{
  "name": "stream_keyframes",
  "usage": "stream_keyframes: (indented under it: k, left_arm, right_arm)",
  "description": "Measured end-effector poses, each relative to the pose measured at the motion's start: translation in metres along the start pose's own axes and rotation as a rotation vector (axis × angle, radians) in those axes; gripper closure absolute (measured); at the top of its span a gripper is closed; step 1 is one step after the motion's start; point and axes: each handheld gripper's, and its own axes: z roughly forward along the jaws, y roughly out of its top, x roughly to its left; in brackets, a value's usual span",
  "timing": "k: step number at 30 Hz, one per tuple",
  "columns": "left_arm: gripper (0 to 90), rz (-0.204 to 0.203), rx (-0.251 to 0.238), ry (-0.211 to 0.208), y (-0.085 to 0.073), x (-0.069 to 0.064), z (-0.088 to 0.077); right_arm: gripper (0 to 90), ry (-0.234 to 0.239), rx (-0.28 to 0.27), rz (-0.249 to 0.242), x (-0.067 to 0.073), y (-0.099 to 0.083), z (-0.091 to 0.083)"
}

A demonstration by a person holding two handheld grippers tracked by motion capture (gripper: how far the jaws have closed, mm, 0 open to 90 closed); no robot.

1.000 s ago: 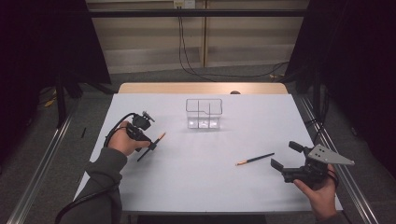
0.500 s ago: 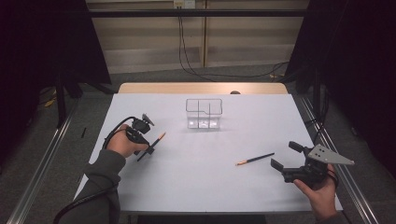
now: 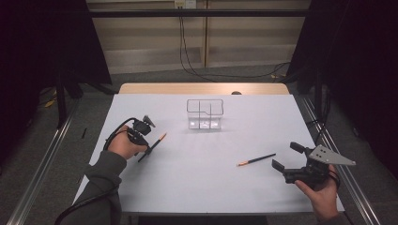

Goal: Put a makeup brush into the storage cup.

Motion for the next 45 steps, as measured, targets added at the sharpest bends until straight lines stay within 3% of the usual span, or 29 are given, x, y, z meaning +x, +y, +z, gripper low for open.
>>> stream_keyframes:
  k: [2, 16, 20, 27, 30, 38, 45]
  left_arm:
    - [82.4, -0.016, -0.001, -0.005, 0.0, -0.001, 0.001]
    - [84.5, -0.011, 0.025, 0.008, 0.003, -0.002, 0.001]
    - [84.6, -0.028, 0.014, 0.002, 0.002, -0.002, 0.002]
    - [84.7, -0.024, 0.015, 0.008, 0.003, -0.001, 0.0]
    - [84.7, -0.043, 0.002, -0.002, 0.001, -0.001, -0.002]
    - [84.7, -0.039, -0.073, -0.037, -0.001, -0.001, -0.011]
    - [84.7, -0.073, -0.218, -0.087, -0.008, -0.001, -0.019]
  right_arm:
    - [0.1, 0.002, 0.0, 0.001, 0.0, 0.0, 0.0]
    - [0.1, 0.001, 0.001, 0.0, 0.0, 0.0, 0.0]
    - [0.1, 0.001, 0.003, -0.002, 0.0, 0.0, 0.0]
    - [0.1, 0.001, 0.004, -0.002, 0.0, 0.0, 0.0]
    - [0.1, -0.003, 0.003, 0.004, 0.0, 0.0, 0.0]
    - [0.1, 0.0, 0.005, 0.002, 0.0, 0.0, 0.0]
    - [0.1, 0.005, 0.006, 0.001, 0.0, 0.0, 0.0]
